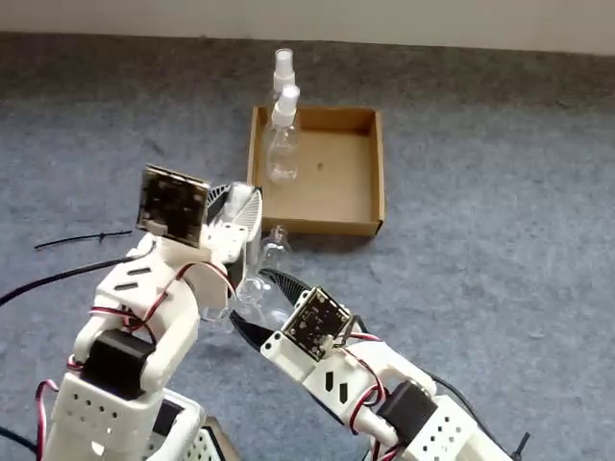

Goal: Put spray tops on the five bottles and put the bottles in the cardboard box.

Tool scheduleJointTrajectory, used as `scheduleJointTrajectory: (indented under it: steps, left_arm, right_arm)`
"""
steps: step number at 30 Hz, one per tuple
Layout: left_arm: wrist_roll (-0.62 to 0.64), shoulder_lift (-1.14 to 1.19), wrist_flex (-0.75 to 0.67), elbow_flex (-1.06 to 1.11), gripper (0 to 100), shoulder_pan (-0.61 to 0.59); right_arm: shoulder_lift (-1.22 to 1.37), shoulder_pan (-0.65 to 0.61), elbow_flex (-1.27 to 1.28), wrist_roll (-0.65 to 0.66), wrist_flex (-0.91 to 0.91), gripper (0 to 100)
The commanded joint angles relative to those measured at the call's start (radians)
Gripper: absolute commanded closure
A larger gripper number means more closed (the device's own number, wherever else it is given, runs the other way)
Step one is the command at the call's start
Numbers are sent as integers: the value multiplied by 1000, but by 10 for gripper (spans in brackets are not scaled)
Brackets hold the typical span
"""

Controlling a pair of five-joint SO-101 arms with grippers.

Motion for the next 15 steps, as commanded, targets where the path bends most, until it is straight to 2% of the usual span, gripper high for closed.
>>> scheduleJointTrajectory:
  steps: [1, 5, 15]
  left_arm:
    - [-69, -4, 15, 35, 863, -15]
    - [-69, -4, 63, -5, 728, -13]
    - [-69, -4, 209, -275, 764, -15]
  right_arm:
    - [-16, 4, -16, -11, 1, 995]
    - [-16, 4, -16, -11, 1, 995]
    - [-16, 4, -16, -11, 1, 995]
